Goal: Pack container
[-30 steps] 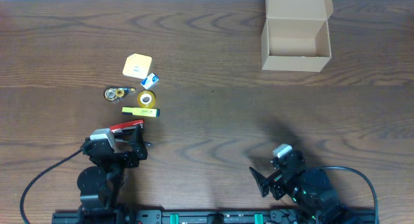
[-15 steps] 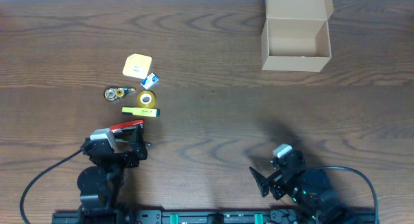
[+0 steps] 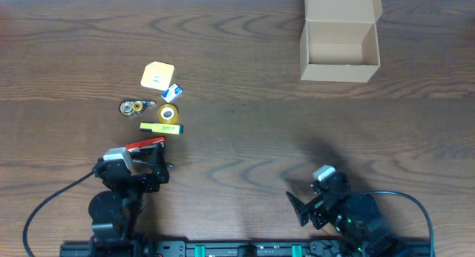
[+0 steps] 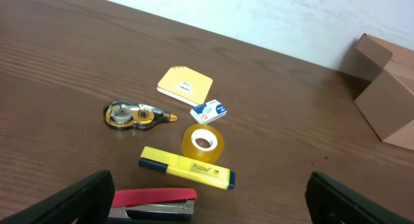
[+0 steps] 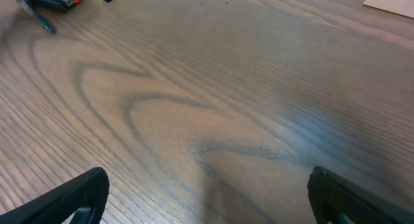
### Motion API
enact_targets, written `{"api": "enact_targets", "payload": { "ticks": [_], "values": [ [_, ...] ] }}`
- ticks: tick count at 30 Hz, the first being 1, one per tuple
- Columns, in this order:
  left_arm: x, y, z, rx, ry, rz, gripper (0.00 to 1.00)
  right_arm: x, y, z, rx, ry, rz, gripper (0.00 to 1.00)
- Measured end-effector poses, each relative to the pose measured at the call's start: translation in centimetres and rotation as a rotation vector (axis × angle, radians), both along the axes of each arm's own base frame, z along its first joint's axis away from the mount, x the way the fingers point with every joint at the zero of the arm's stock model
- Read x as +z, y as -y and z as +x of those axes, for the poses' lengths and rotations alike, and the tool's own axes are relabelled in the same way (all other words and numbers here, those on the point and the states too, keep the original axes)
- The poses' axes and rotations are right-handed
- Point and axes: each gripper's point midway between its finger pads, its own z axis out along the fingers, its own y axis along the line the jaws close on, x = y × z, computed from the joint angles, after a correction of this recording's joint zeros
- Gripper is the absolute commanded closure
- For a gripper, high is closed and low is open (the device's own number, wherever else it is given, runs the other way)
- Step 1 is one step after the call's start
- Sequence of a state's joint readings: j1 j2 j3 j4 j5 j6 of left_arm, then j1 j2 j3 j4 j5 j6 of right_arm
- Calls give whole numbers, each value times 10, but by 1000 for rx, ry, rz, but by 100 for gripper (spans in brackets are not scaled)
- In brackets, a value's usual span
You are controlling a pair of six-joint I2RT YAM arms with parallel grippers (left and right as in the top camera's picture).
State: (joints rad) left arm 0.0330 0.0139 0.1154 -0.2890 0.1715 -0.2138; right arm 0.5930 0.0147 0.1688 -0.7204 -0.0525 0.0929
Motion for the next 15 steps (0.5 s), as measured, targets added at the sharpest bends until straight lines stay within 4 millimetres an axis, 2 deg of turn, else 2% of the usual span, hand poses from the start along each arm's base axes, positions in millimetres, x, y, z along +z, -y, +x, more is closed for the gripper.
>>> {"api": "enact_targets", "payload": {
  "ticks": [4, 10, 12, 15],
  "values": [
    [0, 0, 0, 0, 0, 0, 5, 6, -2, 3, 1, 23, 16, 1],
    [0, 0, 0, 0, 0, 0, 5, 48, -16, 18, -21, 131, 190, 1],
    [0, 0, 0, 0, 0, 0, 5, 56, -18, 20, -69, 90, 301, 1],
    [0, 0, 0, 0, 0, 0, 5, 52, -18, 19, -209, -110, 520, 1]
  ]
}}
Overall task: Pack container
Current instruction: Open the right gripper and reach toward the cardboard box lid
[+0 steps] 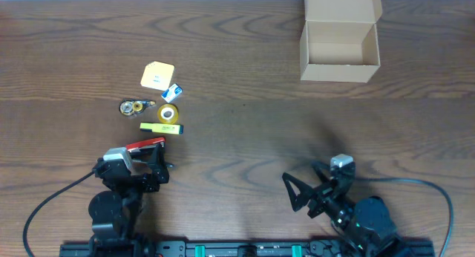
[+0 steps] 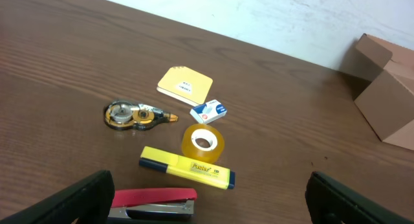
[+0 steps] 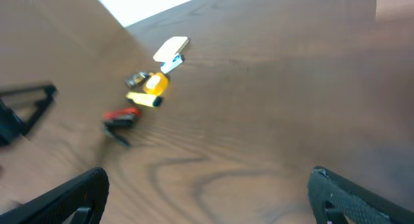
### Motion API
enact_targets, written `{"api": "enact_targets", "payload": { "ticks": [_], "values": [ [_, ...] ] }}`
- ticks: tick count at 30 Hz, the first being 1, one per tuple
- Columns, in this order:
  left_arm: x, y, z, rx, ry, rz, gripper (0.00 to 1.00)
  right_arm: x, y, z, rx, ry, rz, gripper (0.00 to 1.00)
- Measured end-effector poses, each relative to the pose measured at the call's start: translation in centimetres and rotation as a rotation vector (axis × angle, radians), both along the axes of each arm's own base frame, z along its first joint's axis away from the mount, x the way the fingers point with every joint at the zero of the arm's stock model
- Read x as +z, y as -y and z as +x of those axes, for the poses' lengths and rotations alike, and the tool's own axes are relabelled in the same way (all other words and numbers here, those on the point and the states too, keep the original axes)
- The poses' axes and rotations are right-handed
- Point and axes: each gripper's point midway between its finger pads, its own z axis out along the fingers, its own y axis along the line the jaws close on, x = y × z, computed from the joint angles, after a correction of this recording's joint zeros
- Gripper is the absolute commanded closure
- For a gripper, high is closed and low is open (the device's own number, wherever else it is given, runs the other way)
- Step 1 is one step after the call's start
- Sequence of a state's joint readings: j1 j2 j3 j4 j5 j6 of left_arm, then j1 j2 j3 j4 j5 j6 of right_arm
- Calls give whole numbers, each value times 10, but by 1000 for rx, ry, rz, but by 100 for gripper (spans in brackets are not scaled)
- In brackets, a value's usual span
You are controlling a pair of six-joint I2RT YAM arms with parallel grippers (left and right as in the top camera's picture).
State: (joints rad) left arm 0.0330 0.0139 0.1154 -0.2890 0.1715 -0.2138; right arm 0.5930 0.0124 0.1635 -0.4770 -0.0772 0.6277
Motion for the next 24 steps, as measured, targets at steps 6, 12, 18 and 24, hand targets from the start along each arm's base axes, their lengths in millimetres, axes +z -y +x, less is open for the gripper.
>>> {"api": "enact_targets", "payload": {
  "ticks": [6, 12, 18, 24],
  "values": [
    [0, 0, 0, 0, 0, 0, 4, 21, -4, 5, -46, -27, 180, 1],
    [0, 0, 0, 0, 0, 0, 5, 27, -7, 6, -31, -6, 192, 1],
    [0, 0, 0, 0, 0, 0, 5, 21, -8, 12, -23, -50, 62, 1],
    [0, 0, 0, 0, 1, 0, 5, 46, -2, 44, -74, -62, -113, 1]
  ]
}}
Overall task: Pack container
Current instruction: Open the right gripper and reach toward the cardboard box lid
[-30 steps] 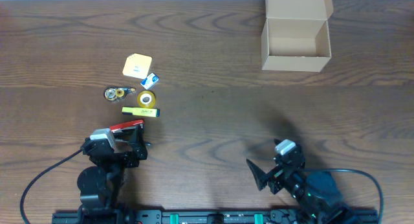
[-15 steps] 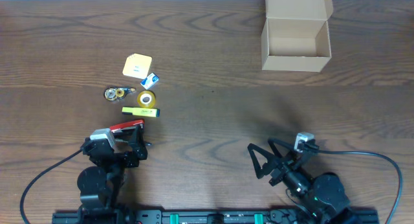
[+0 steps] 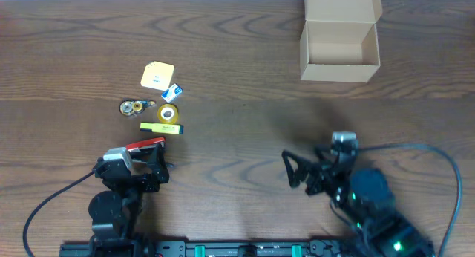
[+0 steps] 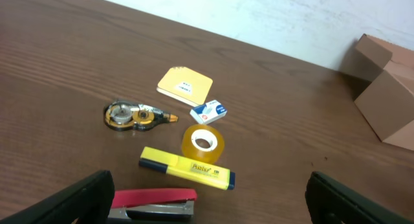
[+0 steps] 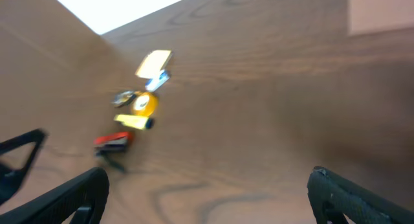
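An open cardboard box (image 3: 339,49) stands at the far right of the table. At the left lies a cluster of stationery: yellow sticky notes (image 3: 158,74), a small blue-white box (image 3: 172,92), a correction tape roller (image 3: 133,106), a yellow tape roll (image 3: 168,114), a yellow highlighter (image 3: 162,128) and a red stapler (image 3: 145,145). My left gripper (image 4: 207,211) is open just in front of the stapler (image 4: 154,203). Holding nothing, my right gripper (image 5: 207,204) is open over bare wood near the front right (image 3: 300,175).
The wooden table (image 3: 237,79) runs wide between the stationery and the box. A rail with the arm bases lines the front edge (image 3: 237,249). Cables trail from both arms. The right wrist view is blurred.
My right gripper has moved a little farther from the front edge and its view has shifted. The left gripper and all objects are unchanged.
My right gripper was low at the front edge, facing the tabletop. Then it had lifted and turned so that the stationery cluster came into its view. Now it is farther out over the table. The left arm stayed put throughout.
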### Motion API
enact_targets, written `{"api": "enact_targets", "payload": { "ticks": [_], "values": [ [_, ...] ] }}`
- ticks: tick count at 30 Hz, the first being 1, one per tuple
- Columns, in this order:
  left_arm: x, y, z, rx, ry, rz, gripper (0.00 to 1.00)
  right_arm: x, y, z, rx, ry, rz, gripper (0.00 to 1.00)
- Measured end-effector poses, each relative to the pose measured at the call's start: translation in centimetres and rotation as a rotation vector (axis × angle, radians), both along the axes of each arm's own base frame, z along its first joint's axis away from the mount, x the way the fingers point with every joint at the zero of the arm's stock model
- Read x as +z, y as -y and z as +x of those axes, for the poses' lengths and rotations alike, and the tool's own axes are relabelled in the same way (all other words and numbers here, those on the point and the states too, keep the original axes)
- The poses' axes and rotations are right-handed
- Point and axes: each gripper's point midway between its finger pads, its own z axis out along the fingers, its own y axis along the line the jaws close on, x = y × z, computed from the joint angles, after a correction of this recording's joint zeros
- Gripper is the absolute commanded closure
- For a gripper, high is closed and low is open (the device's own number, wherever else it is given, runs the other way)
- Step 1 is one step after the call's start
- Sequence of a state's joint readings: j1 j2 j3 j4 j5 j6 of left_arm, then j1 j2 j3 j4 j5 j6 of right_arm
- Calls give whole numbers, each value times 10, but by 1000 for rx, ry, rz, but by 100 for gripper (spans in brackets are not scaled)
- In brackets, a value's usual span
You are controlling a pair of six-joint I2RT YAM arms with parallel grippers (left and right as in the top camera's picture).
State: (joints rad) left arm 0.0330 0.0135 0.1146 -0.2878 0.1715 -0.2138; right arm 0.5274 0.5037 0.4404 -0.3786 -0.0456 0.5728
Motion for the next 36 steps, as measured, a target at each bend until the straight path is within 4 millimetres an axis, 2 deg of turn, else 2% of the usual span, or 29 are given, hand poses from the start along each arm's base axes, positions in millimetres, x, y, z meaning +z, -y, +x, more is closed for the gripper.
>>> {"api": "enact_targets", "payload": {
  "ticks": [6, 11, 14, 19, 21, 26, 31, 36],
  "values": [
    [0, 0, 0, 0, 0, 0, 5, 26, 6, 60, -44, 2, -201, 1],
    [0, 0, 0, 1, 1, 0, 5, 44, 14, 124, -79, 36, -337, 1],
    [0, 0, 0, 3, 1, 1, 5, 46, 23, 165, -114, 41, -391, 1],
    [0, -1, 0, 3, 2, 1, 5, 23, 42, 218, -161, -26, -446, 1],
    [0, -1, 0, 3, 2, 1, 5, 13, 45, 233, -167, -47, -460, 1],
    [0, -1, 0, 3, 2, 1, 5, -16, 39, 266, -151, -78, -479, 1],
    [1, -1, 0, 3, 3, 1, 5, -50, 35, 285, -132, -116, -496, 5],
    [1, -1, 0, 3, 3, 1, 5, -84, 35, 290, -121, -161, -511, 9]
  ]
}}
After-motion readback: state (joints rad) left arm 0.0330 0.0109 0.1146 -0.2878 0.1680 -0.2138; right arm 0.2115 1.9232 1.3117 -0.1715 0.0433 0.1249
